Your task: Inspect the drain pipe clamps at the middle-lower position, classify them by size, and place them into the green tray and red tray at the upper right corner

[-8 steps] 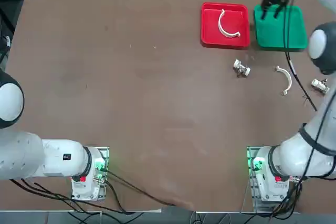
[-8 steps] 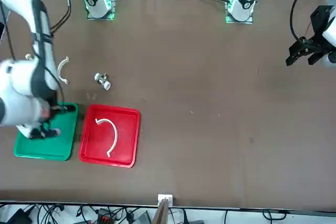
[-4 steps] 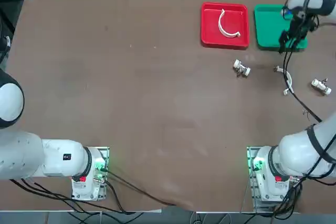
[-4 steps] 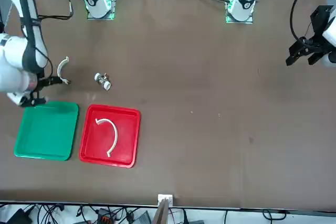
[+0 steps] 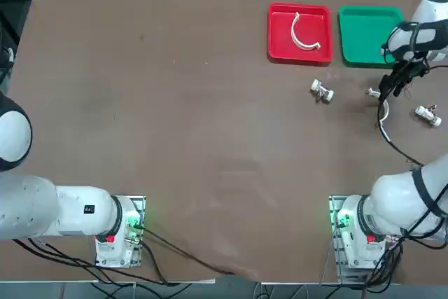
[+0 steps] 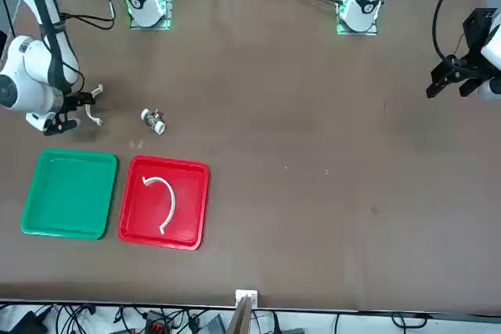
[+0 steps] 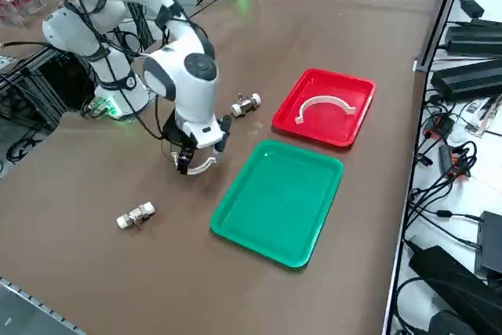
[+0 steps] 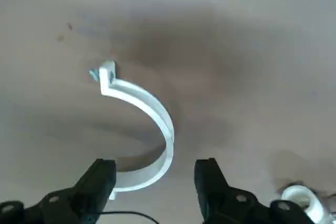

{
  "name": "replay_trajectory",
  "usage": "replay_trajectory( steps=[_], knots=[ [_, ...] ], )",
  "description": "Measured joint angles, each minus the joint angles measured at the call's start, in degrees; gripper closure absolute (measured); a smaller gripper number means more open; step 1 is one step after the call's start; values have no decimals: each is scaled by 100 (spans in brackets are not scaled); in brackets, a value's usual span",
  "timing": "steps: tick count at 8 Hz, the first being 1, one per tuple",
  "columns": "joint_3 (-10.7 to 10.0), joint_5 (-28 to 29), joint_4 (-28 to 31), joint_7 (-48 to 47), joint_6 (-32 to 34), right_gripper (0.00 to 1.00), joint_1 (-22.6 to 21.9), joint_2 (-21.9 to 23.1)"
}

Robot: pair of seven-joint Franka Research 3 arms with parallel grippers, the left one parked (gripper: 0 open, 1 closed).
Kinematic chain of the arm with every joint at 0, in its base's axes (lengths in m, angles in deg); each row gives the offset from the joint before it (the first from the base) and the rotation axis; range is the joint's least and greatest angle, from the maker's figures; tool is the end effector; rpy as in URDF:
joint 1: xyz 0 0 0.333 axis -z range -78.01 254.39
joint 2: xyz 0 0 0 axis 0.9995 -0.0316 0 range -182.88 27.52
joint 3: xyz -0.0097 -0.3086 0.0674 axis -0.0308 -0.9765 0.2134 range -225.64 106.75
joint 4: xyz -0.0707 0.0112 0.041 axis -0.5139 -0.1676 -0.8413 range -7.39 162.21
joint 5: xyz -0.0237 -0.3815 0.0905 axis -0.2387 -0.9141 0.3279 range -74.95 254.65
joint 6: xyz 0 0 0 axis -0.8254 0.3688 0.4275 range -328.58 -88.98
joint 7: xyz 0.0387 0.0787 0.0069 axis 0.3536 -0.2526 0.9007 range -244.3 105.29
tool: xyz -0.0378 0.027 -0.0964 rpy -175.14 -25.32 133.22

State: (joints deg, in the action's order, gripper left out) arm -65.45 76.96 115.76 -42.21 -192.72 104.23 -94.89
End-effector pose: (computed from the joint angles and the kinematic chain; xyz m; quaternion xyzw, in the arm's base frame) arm 0.4617 -0.1956 0.2053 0.9751 0.1279 -0.1804 0.0170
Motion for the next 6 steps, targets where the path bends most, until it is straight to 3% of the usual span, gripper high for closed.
replay_trajectory(
  steps=[1,2,3,4,6],
  knots=[
    [3,-52,62,1,-92,30,36,-68],
    [5,-78,67,1,-139,42,40,-166],
    [18,-166,67,5,-195,48,40,-256],
    [20,-304,57,1,-266,68,40,-322],
    [22,-345,43,1,-272,82,45,-314]
  ],
)
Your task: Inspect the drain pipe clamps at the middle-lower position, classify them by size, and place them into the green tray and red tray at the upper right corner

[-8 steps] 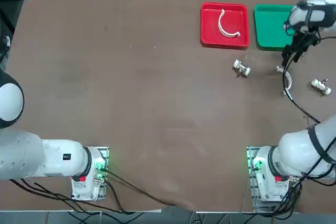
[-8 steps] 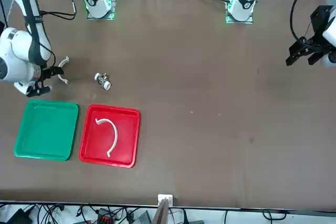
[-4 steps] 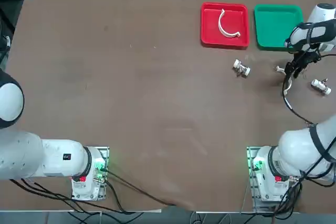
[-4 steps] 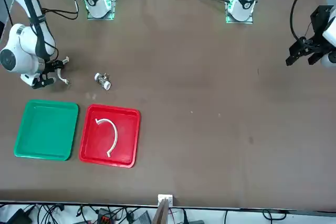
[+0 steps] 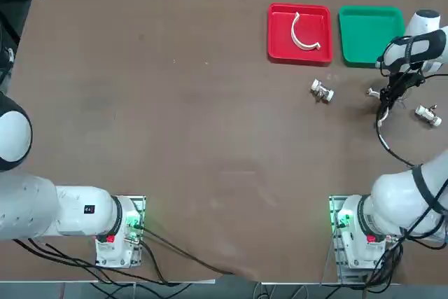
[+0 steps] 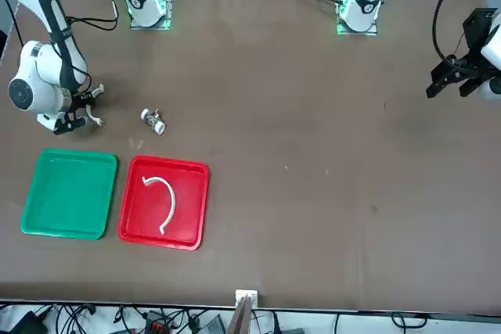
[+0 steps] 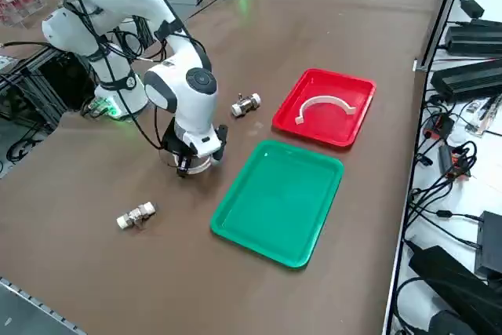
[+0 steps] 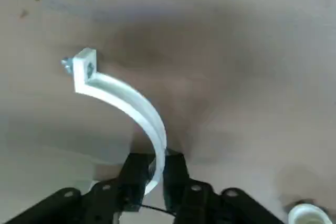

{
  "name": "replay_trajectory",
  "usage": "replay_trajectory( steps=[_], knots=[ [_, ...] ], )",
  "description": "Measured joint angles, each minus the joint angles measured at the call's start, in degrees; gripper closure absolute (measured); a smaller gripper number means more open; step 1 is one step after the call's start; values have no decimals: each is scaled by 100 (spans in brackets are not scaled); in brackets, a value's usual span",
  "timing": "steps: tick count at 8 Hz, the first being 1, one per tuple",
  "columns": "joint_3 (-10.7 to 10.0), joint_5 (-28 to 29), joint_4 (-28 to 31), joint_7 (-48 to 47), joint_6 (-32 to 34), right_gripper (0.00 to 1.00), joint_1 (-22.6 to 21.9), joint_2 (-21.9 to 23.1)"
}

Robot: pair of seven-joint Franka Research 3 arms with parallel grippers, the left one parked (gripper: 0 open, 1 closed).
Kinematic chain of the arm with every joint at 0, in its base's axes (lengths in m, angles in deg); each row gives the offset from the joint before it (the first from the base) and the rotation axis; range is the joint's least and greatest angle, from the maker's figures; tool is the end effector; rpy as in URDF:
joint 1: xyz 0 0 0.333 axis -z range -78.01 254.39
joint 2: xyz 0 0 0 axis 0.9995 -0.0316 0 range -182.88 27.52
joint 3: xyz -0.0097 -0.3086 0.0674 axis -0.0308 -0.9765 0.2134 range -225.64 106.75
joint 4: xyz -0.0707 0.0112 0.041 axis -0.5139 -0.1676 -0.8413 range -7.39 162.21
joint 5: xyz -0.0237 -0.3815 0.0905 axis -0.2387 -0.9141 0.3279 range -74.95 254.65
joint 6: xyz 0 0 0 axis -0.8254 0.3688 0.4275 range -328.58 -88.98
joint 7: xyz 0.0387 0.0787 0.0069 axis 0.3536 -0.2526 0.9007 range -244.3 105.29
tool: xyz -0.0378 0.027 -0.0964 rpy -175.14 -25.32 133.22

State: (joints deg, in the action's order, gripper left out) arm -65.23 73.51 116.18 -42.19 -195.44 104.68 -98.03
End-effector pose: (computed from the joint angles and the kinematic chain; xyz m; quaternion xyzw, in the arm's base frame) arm 0.4566 -0.1962 0.1782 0.9686 0.1534 -0.1936 0.0283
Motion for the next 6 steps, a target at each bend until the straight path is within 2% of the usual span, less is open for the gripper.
replay_trajectory(
  steps=[1,2,3,5,6],
  knots=[
    [33,1,-39,-6,18,95,-2,33],
    [133,2,-203,-12,228,95,-13,94],
    [298,12,-548,-19,727,95,-30,191],
    [679,215,-1625,-30,1762,95,-125,322],
    [755,286,-2131,-37,1999,95,-232,265]
  ],
)
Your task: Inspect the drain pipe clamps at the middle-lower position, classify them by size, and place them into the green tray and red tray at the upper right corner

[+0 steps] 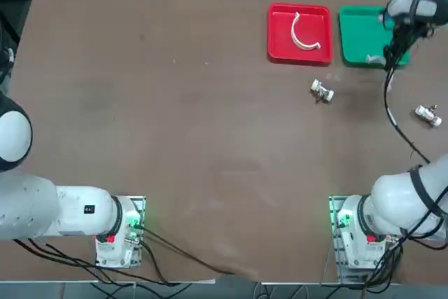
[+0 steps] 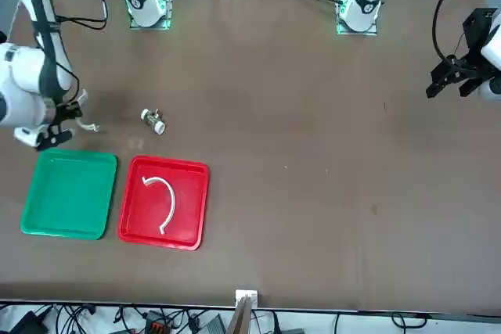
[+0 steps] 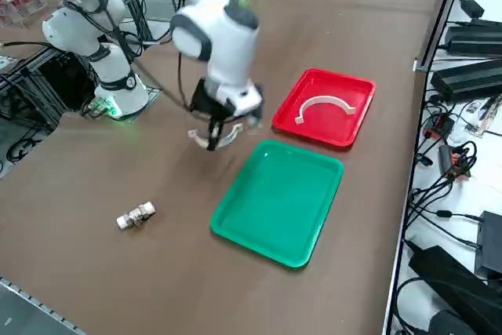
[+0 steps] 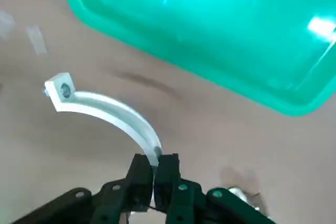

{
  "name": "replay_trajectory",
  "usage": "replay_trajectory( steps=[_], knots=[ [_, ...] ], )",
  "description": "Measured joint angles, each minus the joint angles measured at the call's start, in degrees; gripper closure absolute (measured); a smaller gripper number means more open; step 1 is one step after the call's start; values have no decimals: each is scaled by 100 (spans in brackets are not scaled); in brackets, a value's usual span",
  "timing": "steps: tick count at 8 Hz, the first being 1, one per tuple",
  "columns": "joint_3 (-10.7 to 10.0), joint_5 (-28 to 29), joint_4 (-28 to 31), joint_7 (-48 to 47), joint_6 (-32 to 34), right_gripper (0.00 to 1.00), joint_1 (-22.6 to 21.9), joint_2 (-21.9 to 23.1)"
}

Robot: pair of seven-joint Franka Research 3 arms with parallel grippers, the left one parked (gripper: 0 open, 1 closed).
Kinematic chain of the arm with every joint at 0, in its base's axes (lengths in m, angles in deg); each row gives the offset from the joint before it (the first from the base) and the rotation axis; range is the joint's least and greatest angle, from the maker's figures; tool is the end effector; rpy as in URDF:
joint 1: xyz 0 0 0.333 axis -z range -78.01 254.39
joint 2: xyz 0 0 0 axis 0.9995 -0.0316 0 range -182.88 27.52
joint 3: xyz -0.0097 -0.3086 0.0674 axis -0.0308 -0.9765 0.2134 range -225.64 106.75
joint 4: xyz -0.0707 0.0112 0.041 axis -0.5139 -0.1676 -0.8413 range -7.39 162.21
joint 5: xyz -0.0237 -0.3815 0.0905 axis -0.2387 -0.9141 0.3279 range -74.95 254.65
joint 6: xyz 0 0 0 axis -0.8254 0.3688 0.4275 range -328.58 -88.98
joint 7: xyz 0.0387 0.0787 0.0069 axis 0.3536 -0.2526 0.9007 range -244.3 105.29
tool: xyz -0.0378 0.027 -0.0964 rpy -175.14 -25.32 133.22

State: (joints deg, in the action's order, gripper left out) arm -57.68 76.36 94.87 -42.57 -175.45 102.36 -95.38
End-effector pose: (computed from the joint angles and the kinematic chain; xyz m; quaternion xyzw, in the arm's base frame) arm 0.5729 -0.1429 0.3211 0.9700 0.1811 -0.1548 0.0486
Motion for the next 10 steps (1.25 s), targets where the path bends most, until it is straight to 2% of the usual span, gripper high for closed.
replay_trajectory(
  steps=[1,2,5,6,8,10],
  knots=[
    [19,10,-456,-12,61,95,-75,-221],
    [18,9,-944,-16,44,95,-86,-644],
    [-33,9,-2656,-18,-129,95,-62,-2345],
    [-56,9,-3070,-19,-243,93,-54,-2776],
    [-77,8,-3490,-21,-552,61,-19,-3223],
    [-83,9,-3651,-21,-501,22,10,-3204]
  ],
)
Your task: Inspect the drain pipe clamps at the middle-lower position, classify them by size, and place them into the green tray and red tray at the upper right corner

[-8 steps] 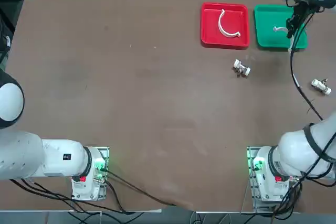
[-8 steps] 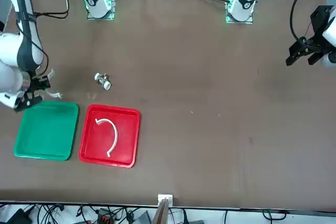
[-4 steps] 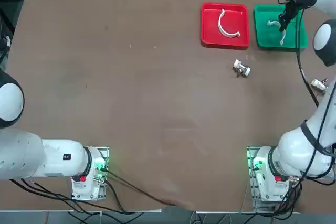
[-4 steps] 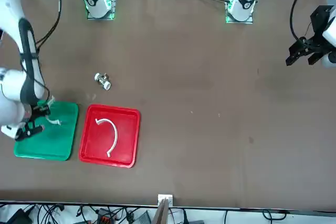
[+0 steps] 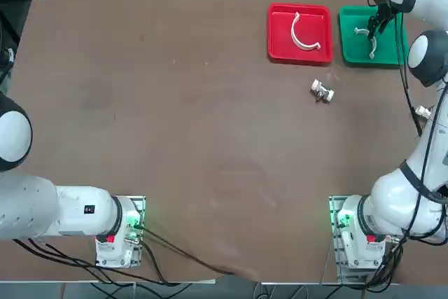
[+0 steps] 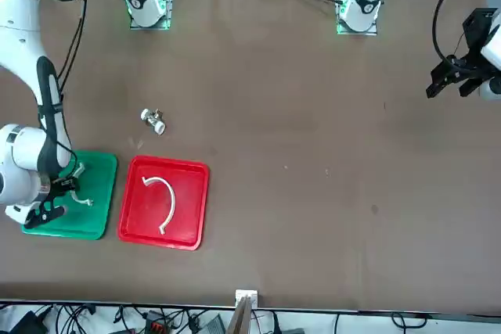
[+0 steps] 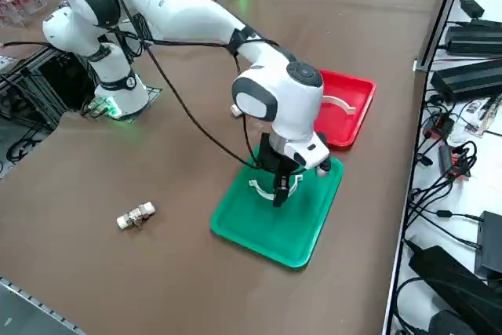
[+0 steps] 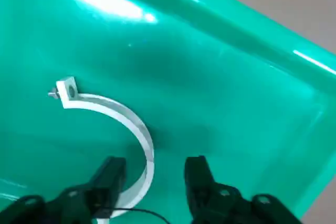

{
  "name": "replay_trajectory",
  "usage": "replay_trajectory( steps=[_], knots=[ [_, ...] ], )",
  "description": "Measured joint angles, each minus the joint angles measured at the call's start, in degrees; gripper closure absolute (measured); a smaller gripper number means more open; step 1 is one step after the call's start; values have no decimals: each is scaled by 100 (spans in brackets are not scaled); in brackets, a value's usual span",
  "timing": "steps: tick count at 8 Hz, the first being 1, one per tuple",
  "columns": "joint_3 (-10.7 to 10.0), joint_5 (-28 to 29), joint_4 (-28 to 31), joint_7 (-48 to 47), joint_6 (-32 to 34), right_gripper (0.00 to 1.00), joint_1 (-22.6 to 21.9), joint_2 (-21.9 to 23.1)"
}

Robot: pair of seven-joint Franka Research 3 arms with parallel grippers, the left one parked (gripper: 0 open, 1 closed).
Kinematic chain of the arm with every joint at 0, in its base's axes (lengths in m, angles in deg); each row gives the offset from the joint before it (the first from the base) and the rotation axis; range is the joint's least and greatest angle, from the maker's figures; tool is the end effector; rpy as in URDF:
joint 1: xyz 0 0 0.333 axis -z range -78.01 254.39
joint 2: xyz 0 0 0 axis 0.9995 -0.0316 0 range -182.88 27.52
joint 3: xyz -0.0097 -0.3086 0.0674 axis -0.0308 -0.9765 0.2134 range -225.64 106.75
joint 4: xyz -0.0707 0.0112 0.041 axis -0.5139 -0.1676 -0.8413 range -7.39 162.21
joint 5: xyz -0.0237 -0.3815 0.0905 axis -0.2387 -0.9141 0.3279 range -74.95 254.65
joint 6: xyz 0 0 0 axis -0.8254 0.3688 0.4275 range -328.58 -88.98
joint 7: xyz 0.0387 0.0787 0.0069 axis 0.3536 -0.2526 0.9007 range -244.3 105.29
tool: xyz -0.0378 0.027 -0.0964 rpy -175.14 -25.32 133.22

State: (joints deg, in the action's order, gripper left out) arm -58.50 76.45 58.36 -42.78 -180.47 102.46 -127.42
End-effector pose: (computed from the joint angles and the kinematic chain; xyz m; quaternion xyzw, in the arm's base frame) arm 0.7177 -0.1865 0.2257 0.9797 0.1701 -0.0774 0.0731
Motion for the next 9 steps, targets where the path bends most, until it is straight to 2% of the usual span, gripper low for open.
replay_trajectory(
  steps=[1,2,3,5,7,9],
  knots=[
    [4,103,-147,-4,178,4,-3,111],
    [9,401,-353,-12,449,0,-5,304],
    [12,826,-564,-41,808,0,-6,600],
    [51,1393,-683,-299,1493,0,-43,1502],
    [95,1480,-448,-1029,2224,0,-259,2573],
    [111,1483,-74,-1680,2724,0,-584,3372]
  ],
)
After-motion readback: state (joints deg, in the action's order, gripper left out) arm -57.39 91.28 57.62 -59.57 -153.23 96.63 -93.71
